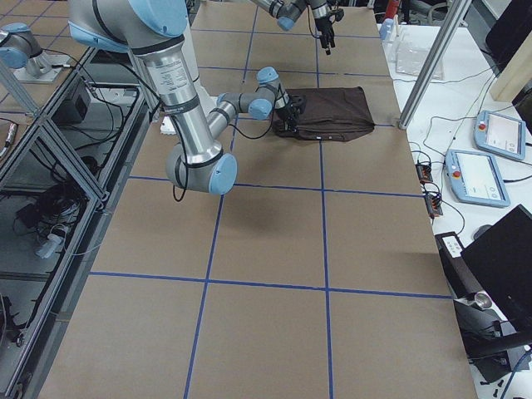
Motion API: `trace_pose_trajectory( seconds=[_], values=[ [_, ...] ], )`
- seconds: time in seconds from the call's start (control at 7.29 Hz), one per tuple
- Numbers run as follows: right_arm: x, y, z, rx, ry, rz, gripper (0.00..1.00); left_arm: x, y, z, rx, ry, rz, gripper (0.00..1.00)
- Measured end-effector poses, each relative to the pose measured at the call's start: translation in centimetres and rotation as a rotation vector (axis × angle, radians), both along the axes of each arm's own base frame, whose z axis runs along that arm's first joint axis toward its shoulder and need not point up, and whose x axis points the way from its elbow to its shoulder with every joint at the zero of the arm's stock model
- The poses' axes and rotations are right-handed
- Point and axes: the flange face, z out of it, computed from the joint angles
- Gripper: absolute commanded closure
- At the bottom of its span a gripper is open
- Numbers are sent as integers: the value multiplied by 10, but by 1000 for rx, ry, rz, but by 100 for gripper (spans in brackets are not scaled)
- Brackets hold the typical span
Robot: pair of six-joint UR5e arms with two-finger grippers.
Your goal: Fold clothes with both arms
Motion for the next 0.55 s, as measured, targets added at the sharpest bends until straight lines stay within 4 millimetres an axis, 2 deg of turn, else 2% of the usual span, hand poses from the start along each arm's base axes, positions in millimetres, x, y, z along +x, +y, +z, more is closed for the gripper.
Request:
trace_pose_trajectory(
  seconds=[0.27,0.41,0.55],
  values=[
    [27,60,33,28,22,-36,100,20,14,-7,-21,24,16,0],
    [44,84,49,37,37,-52,100,35,27,-14,-43,50,26,0],
    [57,100,59,42,47,-66,75,49,42,-22,-68,78,37,0]
  ],
)
